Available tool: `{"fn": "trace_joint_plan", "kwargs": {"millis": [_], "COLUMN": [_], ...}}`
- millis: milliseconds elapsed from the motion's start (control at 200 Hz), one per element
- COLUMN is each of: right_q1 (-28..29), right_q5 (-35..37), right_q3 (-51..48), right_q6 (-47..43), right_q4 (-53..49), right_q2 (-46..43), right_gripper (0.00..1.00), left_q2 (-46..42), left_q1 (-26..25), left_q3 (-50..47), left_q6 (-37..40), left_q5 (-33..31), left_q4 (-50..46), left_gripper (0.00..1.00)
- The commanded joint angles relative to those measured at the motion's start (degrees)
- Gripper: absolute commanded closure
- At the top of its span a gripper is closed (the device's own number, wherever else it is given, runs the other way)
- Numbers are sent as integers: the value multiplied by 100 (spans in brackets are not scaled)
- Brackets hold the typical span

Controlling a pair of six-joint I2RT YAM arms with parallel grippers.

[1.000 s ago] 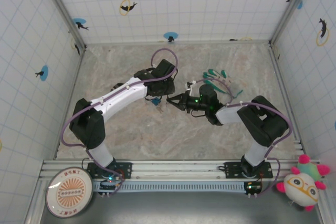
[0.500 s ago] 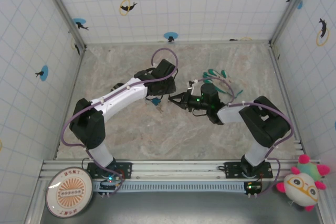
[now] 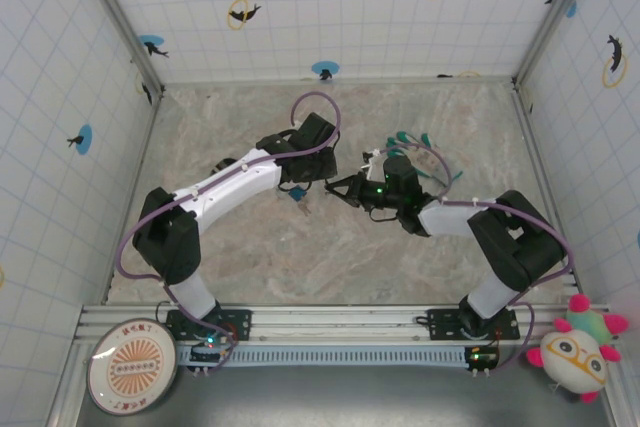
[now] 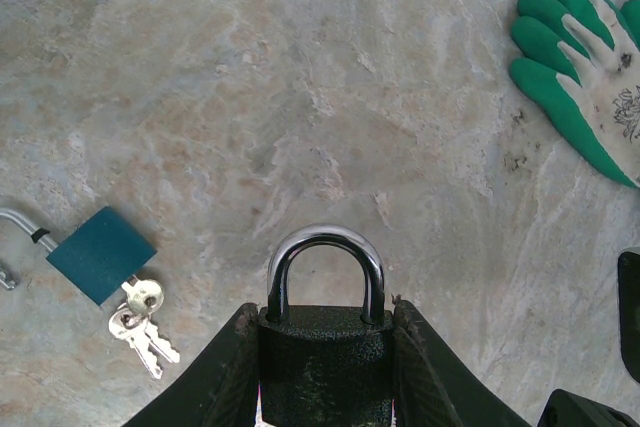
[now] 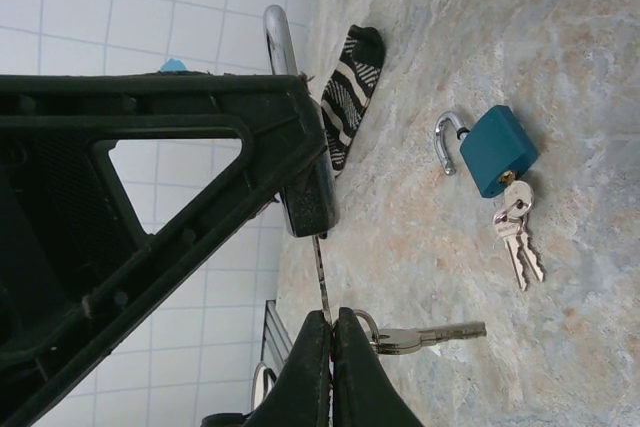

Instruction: Unlock with the key

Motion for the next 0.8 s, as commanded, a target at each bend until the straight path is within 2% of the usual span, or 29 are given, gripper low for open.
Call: {"fn": "trace_joint_plan", "kwargs": {"millis": [0, 335, 595, 796], "right_q1": [-107, -8, -100, -113], "right_q5": [844, 1562, 1903, 1908], "right_q3": [240, -51, -19, -2], "right_q6": [-180, -183, -57, 22], "right_q4": [-42, 661, 450, 570], "right_q2": [-110, -249, -302, -294], "right_gripper": [100, 100, 100, 100], "left_q2": [-169, -179, -267, -480], "left_q1": [-90, -81, -84, -90], "left_q3": [-99, -174, -241, -541], "left_q6": [-39, -266, -299, -441], "left_q5": [376, 668, 744, 895], "left_q4": [-326, -159, -124, 177], "left_gripper": [100, 100, 100, 100]}}
